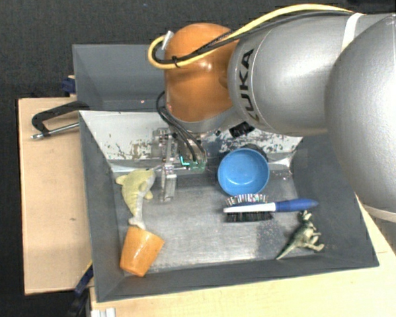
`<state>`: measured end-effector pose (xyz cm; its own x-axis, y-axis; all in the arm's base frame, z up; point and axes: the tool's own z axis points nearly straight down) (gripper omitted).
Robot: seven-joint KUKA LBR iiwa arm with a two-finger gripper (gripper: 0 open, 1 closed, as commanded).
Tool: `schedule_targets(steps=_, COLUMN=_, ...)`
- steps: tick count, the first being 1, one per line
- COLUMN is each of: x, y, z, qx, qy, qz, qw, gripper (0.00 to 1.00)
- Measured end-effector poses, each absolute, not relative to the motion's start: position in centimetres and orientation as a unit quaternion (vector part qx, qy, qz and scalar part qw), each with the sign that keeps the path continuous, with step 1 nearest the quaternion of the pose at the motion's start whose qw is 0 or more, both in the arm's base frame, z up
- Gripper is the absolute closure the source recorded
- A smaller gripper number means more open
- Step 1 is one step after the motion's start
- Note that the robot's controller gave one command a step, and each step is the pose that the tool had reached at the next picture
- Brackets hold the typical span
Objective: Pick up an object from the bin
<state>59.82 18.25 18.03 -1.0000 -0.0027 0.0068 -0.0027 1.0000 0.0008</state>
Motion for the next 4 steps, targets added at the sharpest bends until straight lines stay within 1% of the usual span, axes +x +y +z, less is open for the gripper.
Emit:
schedule_targets(steps=1, x=58.7, y=22.7, z=16.3, qx=-0.153, qy=-0.988, qz=-0.001, qw=0.001, gripper=0.0)
schedule_targets(steps=2, x=59.6, y=22.6, z=7.9, qx=-0.008, qy=-1.0, qz=-0.001, qw=-0.002, gripper=0.0)
schedule_targets(steps=3, x=59.9, y=22.8, z=8.4, qx=-0.009, qy=-1.0, qz=-0.004, qw=-0.007, gripper=1.0)
schedule_targets(steps=4, x=60.1, y=23.2, z=8.0, qx=0.002, qy=-1.0, qz=-0.003, qw=-0.009, gripper=1.0)
